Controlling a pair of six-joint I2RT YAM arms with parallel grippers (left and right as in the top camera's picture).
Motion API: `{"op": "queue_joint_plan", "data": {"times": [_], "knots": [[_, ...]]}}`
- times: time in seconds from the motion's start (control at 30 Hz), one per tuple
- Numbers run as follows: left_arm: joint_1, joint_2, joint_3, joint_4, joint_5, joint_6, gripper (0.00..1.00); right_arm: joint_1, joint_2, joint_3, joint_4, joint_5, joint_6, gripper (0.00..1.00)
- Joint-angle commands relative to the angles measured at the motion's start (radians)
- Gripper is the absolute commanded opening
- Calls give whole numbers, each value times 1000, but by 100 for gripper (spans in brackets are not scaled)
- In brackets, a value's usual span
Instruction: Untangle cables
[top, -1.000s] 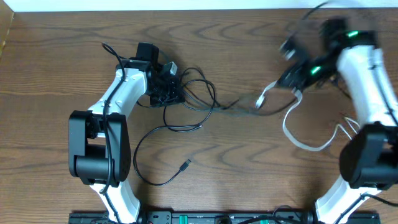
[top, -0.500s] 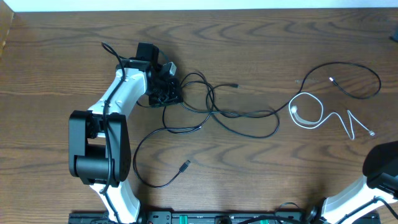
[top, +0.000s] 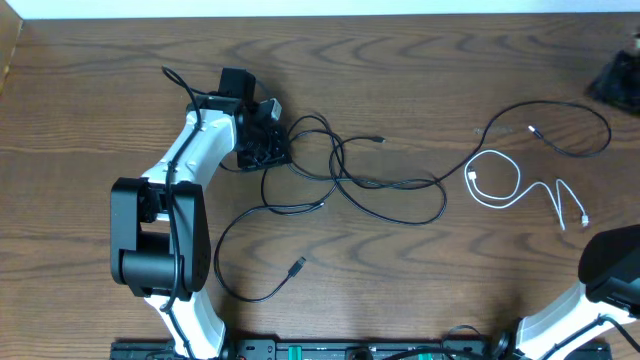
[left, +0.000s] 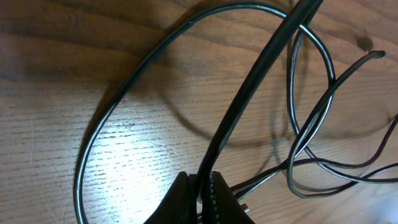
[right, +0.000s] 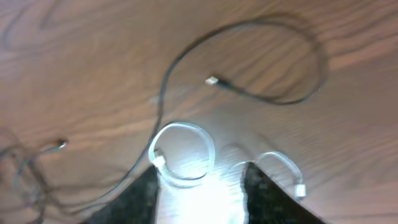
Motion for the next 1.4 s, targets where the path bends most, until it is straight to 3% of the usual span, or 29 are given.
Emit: {"op": "queue_joint_plan", "data": {"times": [0.0, 0.27, 0.43, 0.63, 0.8, 0.97, 1.37], "knots": [[1, -23, 19, 1, -12, 9, 8, 37, -11, -4, -47, -36, -37, 47], [1, -23, 19, 1, -11, 9, 7, 80, -55, -6, -180, -32, -27, 53], [1, -23, 19, 4, -11, 9, 8, 133, -54, -113, -191, -15, -5, 60], [1, -23, 19, 4, -11, 10, 7, 173, -54, -406, -65, 73, 42, 60], [1, -23, 19, 4, -12, 10, 7, 174, -54, -588, 121, 111, 42, 68], [1, -23, 19, 4, -12, 10, 8, 174, -54, -605, 163, 123, 42, 85], [1, -23, 19, 12, -16, 10, 7, 169, -54, -575, 153, 234, 46, 99]]}}
